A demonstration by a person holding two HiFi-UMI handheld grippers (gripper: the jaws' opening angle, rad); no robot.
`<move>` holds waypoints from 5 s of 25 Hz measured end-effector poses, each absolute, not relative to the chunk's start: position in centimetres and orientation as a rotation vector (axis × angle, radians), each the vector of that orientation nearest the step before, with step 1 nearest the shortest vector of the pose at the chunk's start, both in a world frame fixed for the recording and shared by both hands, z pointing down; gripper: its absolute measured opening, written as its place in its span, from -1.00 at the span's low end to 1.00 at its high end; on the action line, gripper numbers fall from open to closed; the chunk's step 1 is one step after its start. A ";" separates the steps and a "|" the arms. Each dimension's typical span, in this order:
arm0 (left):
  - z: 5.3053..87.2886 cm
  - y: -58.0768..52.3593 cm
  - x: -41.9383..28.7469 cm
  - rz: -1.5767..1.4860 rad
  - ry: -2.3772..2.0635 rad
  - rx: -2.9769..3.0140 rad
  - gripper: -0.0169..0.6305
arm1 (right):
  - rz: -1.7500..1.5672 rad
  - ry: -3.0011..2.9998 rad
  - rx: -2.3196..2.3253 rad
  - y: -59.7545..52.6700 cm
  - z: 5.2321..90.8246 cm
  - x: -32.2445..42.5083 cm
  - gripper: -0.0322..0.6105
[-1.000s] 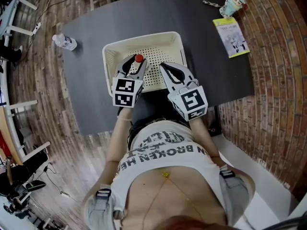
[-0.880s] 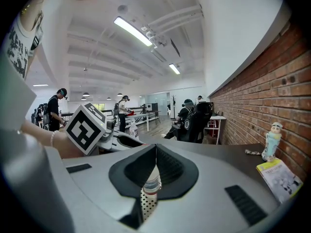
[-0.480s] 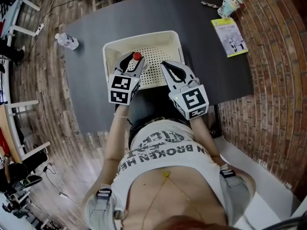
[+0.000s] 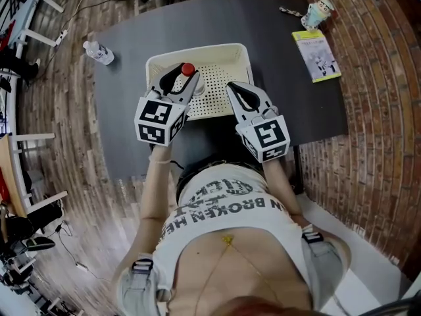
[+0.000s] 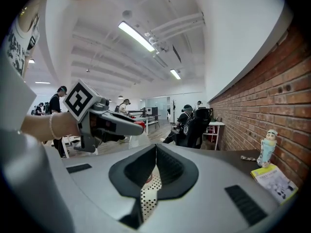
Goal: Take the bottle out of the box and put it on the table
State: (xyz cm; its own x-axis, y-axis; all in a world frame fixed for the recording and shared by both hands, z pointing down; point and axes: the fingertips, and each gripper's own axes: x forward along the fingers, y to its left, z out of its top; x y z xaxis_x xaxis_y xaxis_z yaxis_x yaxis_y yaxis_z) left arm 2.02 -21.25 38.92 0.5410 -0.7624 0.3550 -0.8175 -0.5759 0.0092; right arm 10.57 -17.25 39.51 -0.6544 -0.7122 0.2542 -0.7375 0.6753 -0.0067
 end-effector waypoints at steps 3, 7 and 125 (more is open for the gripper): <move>36.7 -21.0 1.8 0.447 -1.349 2.621 -0.48 | 0.148 -2.660 1.179 -17.0 39.1 10.8 -0.87; 34.4 -20.8 1.5 0.424 -1.361 2.645 -0.48 | 0.134 -2.657 1.187 -16.9 38.8 10.9 -0.87; 46.2 -14.5 -23.5 0.407 -1.482 2.388 -0.49 | 0.160 -2.543 1.295 -12.8 42.2 -3.1 -0.87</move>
State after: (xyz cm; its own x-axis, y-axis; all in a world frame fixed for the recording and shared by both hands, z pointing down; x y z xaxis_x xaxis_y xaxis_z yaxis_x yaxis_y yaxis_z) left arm -23.46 -14.50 46.24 0.4272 -0.8153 0.3910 -0.9006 -0.4222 0.1036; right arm -3.06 -12.80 42.19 -0.5579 -0.7745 0.2981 -0.8058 0.5915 0.0287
